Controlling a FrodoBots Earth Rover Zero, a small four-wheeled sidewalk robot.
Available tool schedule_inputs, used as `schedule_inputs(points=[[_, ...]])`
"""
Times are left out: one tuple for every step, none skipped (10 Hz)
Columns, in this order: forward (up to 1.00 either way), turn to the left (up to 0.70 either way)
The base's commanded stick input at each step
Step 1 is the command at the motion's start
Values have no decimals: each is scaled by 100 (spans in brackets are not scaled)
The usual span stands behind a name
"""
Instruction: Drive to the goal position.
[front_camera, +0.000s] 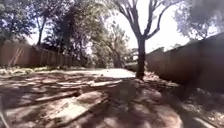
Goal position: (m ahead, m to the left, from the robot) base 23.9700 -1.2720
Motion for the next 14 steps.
schedule_inputs(points=[[70, 0], [70, -35], [70, -35], [70, 0], [70, 0], [70, 0], [70, 0], [70, 0], [70, 0], [70, 0], [70, 0], [70, 0], [70, 0], [70, -14]])
